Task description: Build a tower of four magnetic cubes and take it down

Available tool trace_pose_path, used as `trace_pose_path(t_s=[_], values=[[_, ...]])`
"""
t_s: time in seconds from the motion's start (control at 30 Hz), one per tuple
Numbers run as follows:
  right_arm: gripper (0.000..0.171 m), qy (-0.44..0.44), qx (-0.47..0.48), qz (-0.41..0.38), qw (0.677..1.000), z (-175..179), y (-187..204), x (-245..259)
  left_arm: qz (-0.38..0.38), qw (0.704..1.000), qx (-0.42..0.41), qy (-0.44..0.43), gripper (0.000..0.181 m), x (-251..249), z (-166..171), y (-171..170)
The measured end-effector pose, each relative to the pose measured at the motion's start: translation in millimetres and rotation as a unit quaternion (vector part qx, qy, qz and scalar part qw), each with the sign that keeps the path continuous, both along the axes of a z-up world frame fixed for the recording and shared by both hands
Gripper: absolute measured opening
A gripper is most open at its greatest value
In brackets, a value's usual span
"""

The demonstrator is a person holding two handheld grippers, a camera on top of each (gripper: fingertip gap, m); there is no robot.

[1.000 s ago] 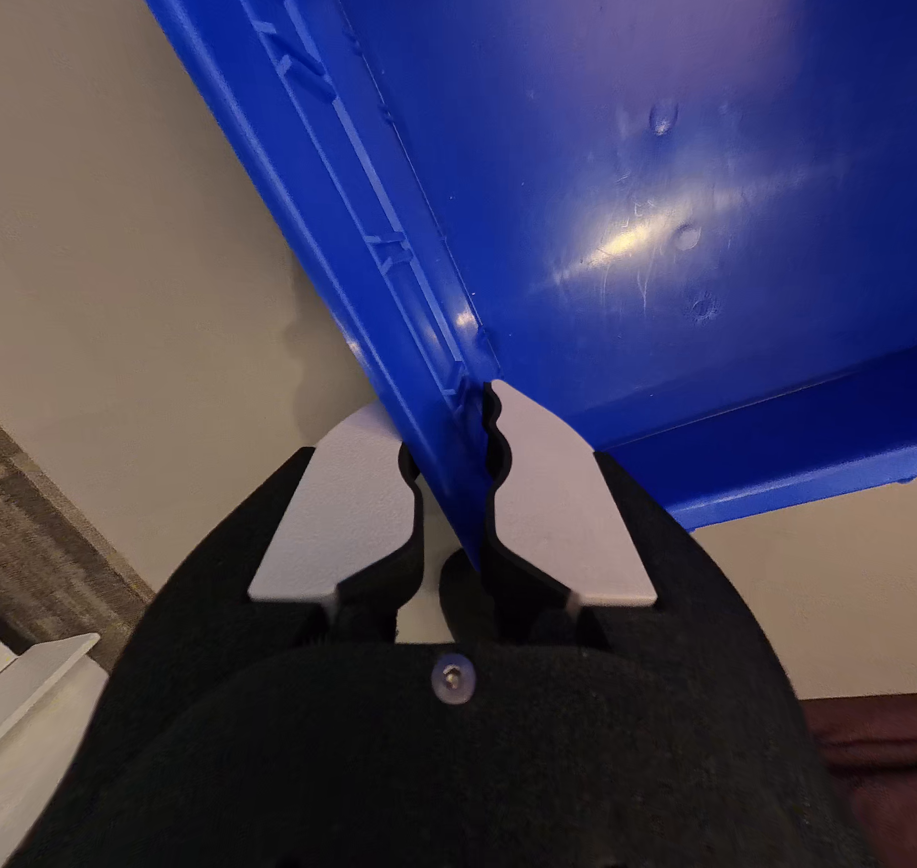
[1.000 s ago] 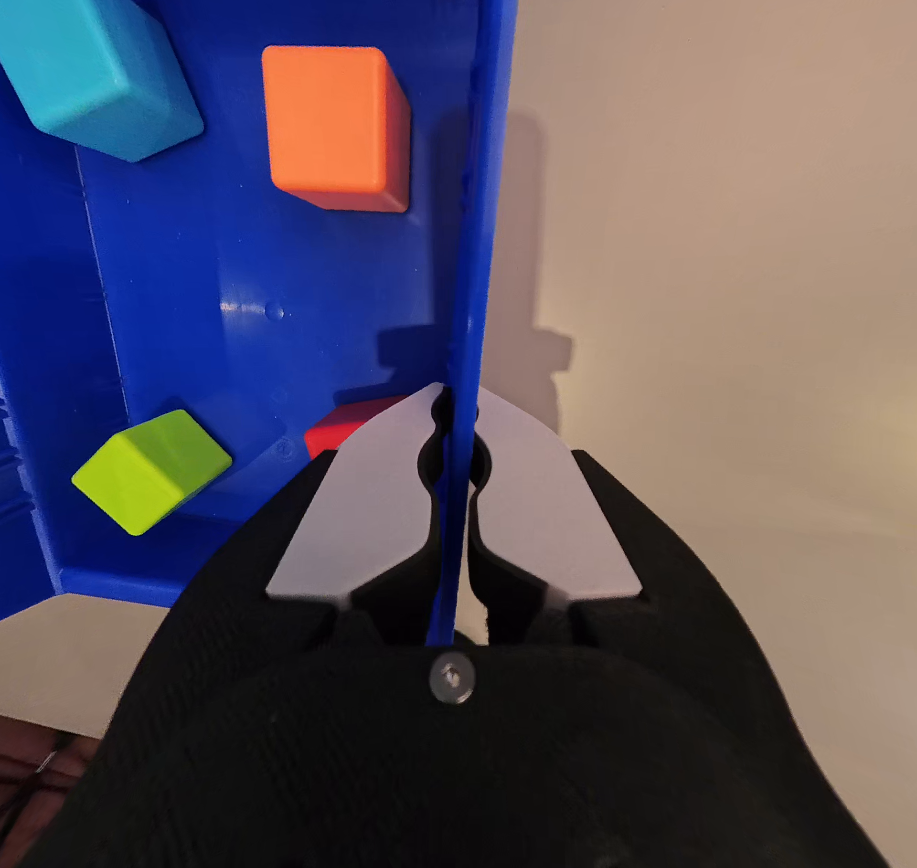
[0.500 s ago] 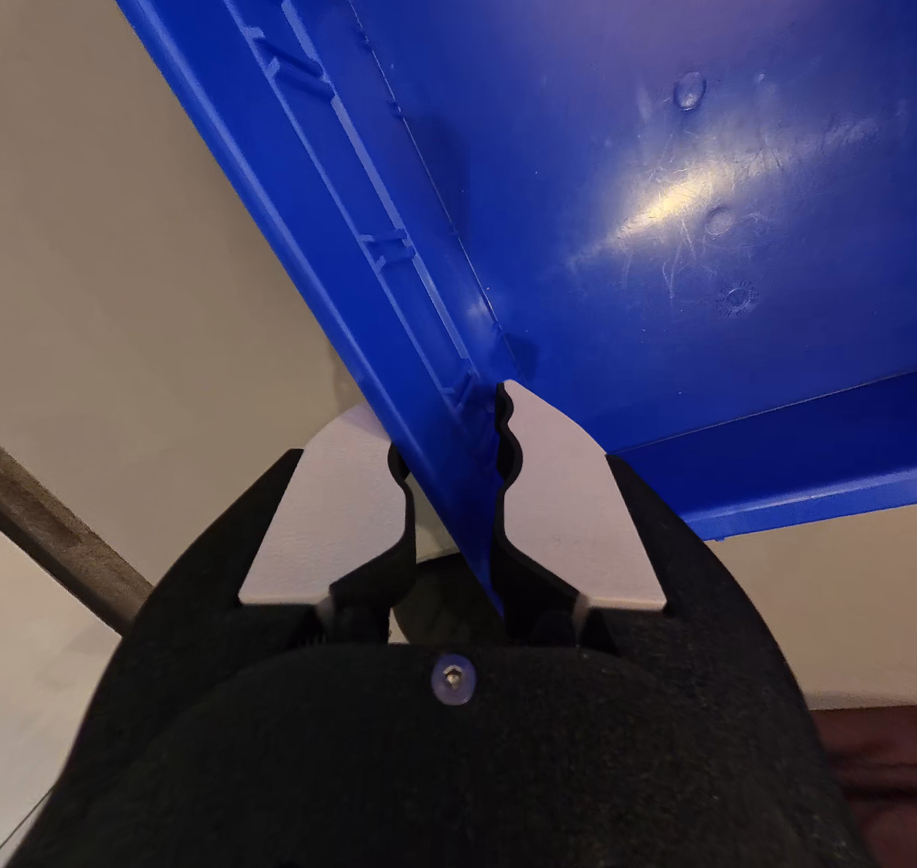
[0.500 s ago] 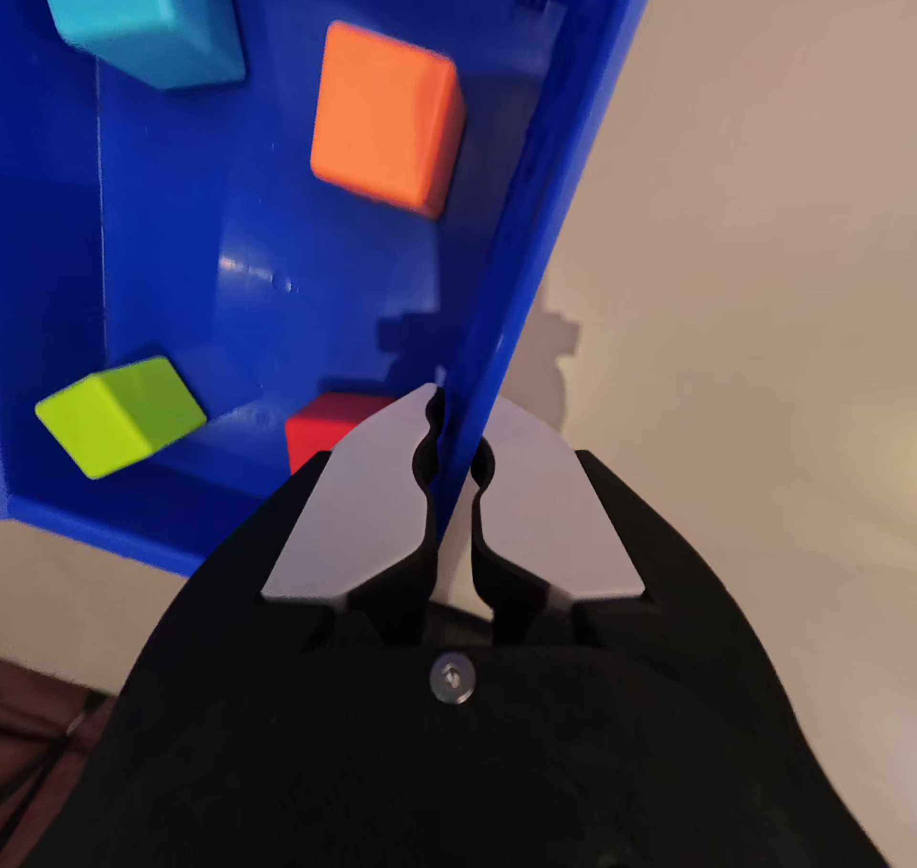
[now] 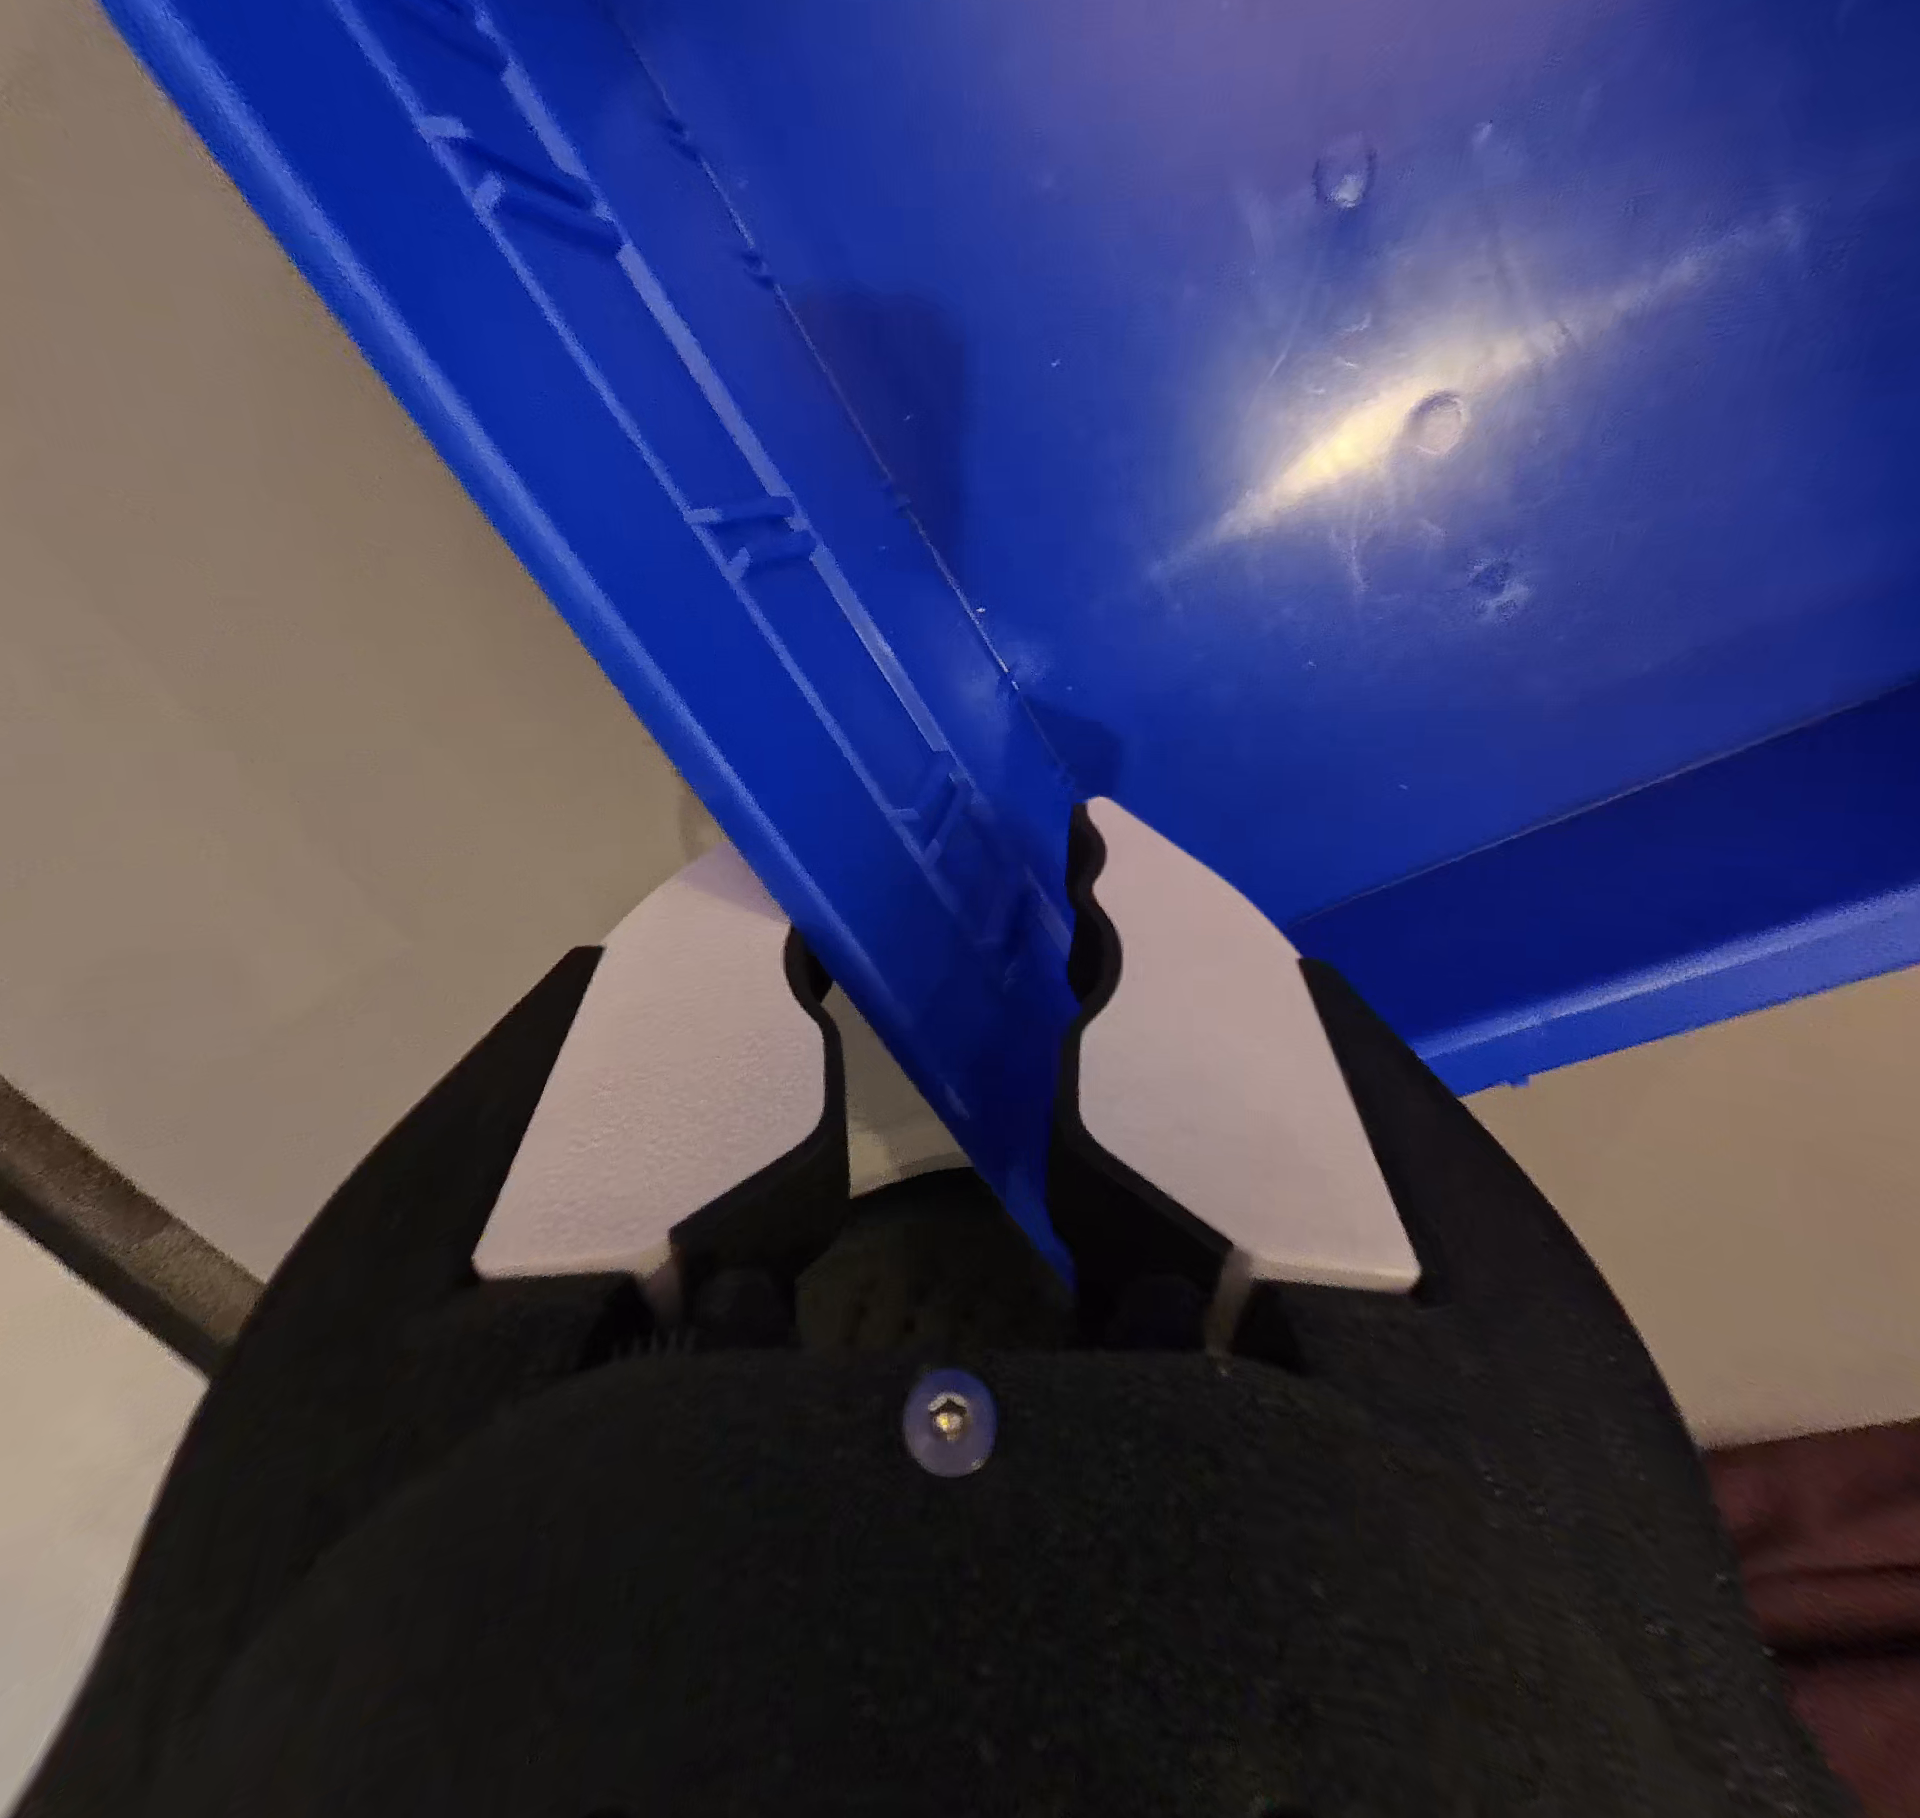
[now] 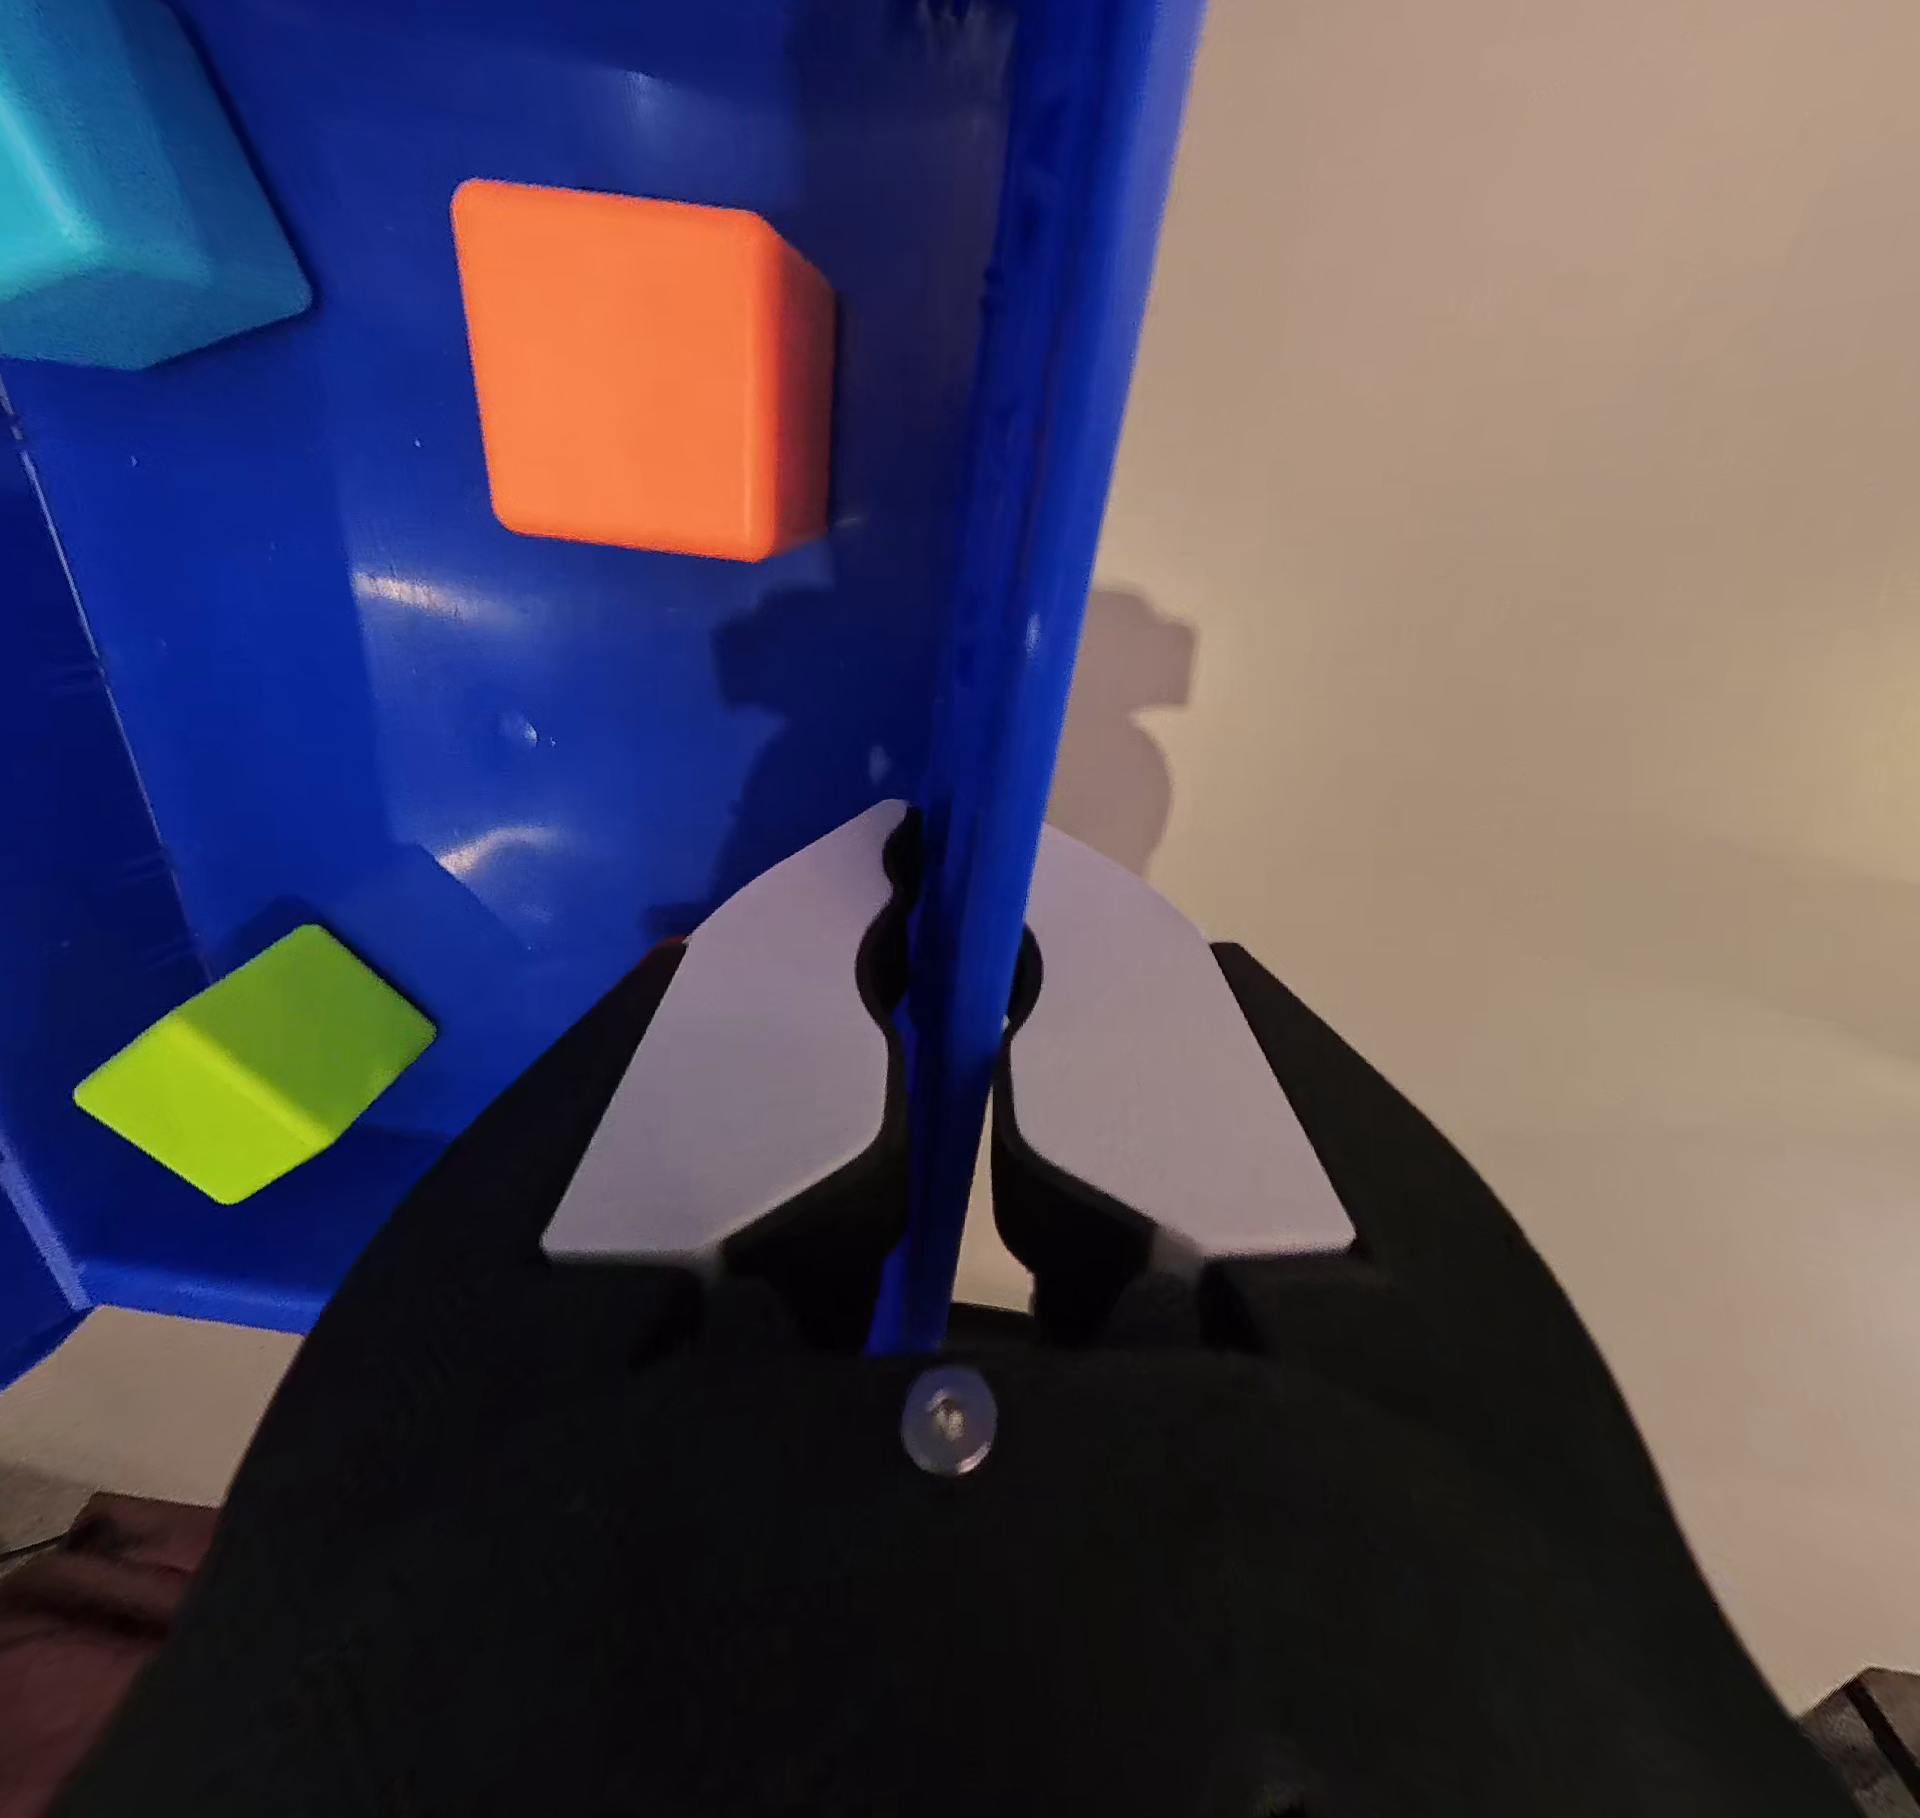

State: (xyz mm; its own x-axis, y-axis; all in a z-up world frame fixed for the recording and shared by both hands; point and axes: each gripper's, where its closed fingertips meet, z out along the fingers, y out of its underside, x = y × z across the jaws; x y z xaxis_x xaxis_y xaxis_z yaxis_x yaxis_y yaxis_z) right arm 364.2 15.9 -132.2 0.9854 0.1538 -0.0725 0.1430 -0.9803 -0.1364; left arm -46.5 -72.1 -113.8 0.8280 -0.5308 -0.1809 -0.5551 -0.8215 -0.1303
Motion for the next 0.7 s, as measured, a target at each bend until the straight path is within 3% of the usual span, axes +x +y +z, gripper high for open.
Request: trace_pose_path(t_s=[0.23,0.4,0.7], values=[[0.007,0.034,0.000,-0.024,0.999,-0.9,4.4,-0.9,-0.046,0.993,-0.016,-0.109,0.049,10.8,21.4,-9.0],[0.007,0.056,-0.014,-0.044,0.997,-1.1,2.4,10.6,-0.066,0.984,0.033,-0.161,0.054,-0.6,59.5,-13.8],[0.006,0.060,-0.032,-0.092,0.993,4.3,-22.9,68.9,0.040,0.957,0.175,-0.227,0.047,-97.8,131.9,-21.7]])
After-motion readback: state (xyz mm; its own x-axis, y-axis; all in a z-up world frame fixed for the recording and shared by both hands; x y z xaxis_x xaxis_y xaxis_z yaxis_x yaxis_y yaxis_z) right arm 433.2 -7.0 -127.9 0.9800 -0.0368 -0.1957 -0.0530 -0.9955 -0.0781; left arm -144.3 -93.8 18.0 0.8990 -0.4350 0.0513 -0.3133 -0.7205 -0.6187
